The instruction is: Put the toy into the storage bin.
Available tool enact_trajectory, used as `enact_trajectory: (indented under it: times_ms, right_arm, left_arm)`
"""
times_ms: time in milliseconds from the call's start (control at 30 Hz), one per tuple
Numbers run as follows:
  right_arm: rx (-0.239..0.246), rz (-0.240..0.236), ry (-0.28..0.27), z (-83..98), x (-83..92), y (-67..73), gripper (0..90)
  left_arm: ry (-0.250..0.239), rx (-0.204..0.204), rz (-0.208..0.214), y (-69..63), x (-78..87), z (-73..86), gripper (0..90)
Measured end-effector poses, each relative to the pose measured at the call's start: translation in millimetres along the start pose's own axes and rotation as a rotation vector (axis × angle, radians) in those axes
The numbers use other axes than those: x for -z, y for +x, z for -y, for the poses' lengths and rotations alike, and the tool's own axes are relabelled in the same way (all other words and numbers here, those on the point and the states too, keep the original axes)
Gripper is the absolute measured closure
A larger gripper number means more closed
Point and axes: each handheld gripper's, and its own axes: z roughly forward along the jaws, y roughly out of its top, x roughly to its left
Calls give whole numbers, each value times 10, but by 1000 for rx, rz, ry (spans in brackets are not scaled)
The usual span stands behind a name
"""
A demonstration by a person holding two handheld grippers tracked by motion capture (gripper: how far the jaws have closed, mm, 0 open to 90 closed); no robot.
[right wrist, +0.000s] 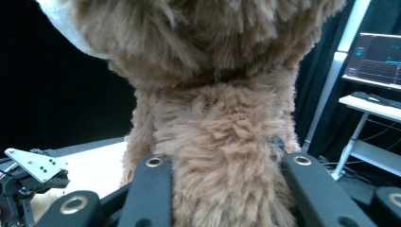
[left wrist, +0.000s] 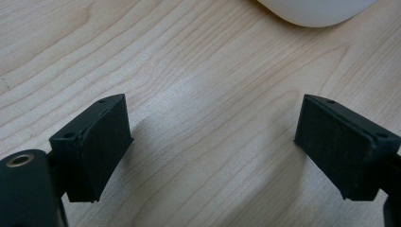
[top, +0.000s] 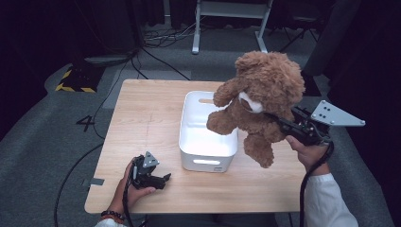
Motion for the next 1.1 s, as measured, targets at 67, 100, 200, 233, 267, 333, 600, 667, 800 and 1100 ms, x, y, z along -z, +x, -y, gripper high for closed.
enact_trajectory:
  times_ms: [67,100,200,233,267,333,600,667,800,1100]
  right_arm:
    - [8,-9,4,-18,-55,34,672]
    - [10,-14,5,-27,-82,50,672]
    - [11,-23,10,-51,-161,81,672]
    - [11,-26,12,-56,-185,86,672]
    - [8,-31,13,-59,-211,93,672]
    - [14,-38,18,-65,-262,111,672]
    - [25,-74,35,-51,-436,194,671]
    - [24,-80,42,-37,-486,211,671]
    - [20,-91,50,-17,-581,234,670]
    - [17,-109,64,-27,-750,295,670]
  left_arm:
    - [0,-1,0,1,0,0,114]
    - [0,0,0,0,0,0,114]
    - [1,0,2,1,0,0,114]
    - [0,0,1,1,0,0,114]
    - [0,1,3,0,-1,0,114]
    - [0,1,3,0,-1,0,114]
    - [1,0,4,1,-1,0,114]
    - [1,-1,1,1,0,0,114]
    - [1,0,3,1,-1,0,114]
    - [1,0,3,0,-1,0,114]
